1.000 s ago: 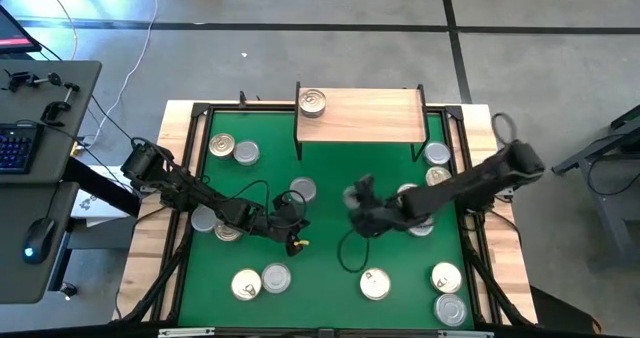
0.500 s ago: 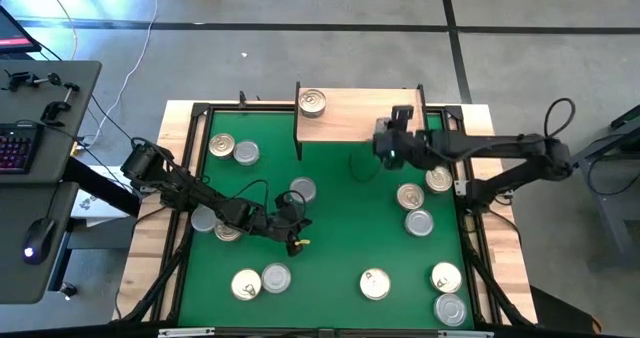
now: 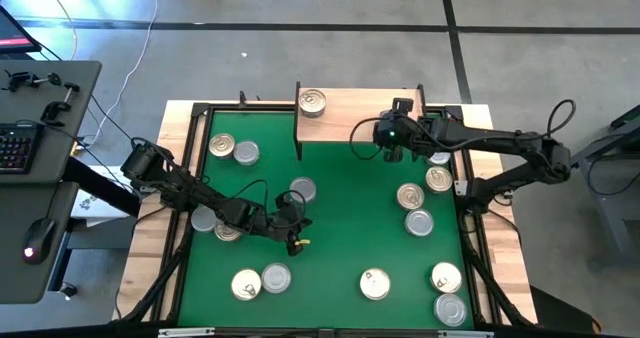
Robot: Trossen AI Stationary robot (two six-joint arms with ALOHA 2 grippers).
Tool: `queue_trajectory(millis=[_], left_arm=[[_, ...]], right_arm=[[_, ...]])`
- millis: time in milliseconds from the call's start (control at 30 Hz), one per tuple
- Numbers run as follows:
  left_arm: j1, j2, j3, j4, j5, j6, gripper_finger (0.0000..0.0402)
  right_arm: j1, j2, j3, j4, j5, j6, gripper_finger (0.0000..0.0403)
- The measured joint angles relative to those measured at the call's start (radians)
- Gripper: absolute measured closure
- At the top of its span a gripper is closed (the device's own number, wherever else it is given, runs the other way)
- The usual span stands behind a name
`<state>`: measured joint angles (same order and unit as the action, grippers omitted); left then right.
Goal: Stack canned seafood by type on shelf
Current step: Put the green tuna can on the shelf
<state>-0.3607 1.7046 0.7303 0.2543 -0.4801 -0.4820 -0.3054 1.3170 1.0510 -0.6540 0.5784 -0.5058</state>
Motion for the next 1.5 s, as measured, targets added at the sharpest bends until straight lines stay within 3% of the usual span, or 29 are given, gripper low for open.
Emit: queue_trajectory(millis=[200, 433, 767, 900, 1000, 1100, 1200, 1333, 1500], left_arm=[[0.000, 0.000, 0.000, 0.000, 0.000, -0.004, 0.0401], [0.000, 0.000, 0.000, -0.001, 0.000, -0.005, 0.0401], [0.000, 0.000, 0.000, 0.001, 0.001, -0.007, 0.0402], [0.000, 0.000, 0.000, 0.006, 0.001, -0.006, 0.0402], [0.000, 0.000, 0.000, 0.006, 0.001, -0.007, 0.0401], [0.000, 0.000, 0.000, 0.007, 0.001, -0.007, 0.0401], [0.000, 0.000, 0.000, 0.007, 0.001, -0.006, 0.0402], [0.000, 0.000, 0.000, 0.007, 0.000, -0.005, 0.0402], [0.000, 0.000, 0.000, 0.006, -0.001, -0.004, 0.0402]], right_arm=[[-0.011, 0.000, 0.000, -0.015, -0.062, 0.007, 0.0150], [-0.061, -0.011, 0.000, -0.035, -0.028, 0.015, 0.0148], [-0.129, -0.027, 0.000, -0.114, 0.125, 0.106, 0.0147], [-0.130, -0.045, 0.001, -0.106, 0.105, 0.139, 0.0155], [-0.130, -0.074, 0.001, -0.101, 0.042, 0.145, 0.0177], [-0.154, -0.107, 0.001, -0.077, -0.098, 0.184, 0.0222], [-0.215, -0.117, 0.002, -0.020, -0.248, 0.230, 0.0288], [-0.320, -0.093, 0.002, 0.056, -0.332, 0.314, 0.0383], [-0.424, -0.026, 0.002, 0.067, -0.415, 0.366, 0.0382]])
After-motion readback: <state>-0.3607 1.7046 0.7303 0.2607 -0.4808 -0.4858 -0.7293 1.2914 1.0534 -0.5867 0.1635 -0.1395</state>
